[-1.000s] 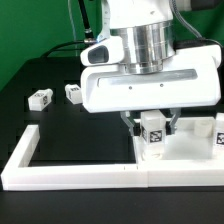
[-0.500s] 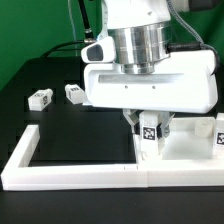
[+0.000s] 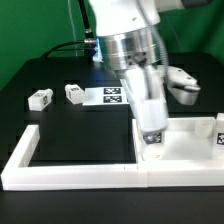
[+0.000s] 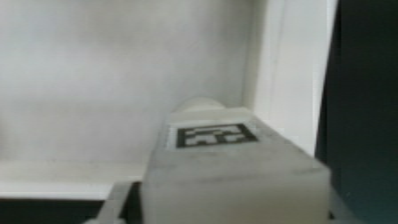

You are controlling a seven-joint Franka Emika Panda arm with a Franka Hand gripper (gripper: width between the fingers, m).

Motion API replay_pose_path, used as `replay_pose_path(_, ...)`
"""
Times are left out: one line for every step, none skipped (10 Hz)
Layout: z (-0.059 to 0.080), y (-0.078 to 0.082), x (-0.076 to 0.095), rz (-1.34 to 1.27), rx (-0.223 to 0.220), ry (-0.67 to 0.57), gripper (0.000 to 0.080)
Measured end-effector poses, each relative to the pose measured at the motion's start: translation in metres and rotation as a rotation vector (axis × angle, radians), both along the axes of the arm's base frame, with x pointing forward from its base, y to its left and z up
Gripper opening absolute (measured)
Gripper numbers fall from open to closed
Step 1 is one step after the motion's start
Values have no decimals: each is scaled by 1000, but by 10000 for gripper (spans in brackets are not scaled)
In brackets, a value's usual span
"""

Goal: Assemble square table

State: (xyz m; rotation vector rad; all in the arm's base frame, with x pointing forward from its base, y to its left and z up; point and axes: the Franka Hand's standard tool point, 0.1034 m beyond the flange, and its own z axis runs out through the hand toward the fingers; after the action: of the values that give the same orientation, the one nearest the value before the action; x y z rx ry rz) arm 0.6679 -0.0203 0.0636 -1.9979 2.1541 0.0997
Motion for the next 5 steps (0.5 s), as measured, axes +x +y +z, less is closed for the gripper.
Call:
replay_pose_path(0,0,0,25,-5,-5,293)
replay_pose_path(0,0,0,45,-7,-8,293)
replay_pose_path(0,1,0,65,-13,-10,497)
replay_pose_path(0,3,-1,316,-82,-26,497)
replay_pose_path(3,10,-1,564,-101,-39,622)
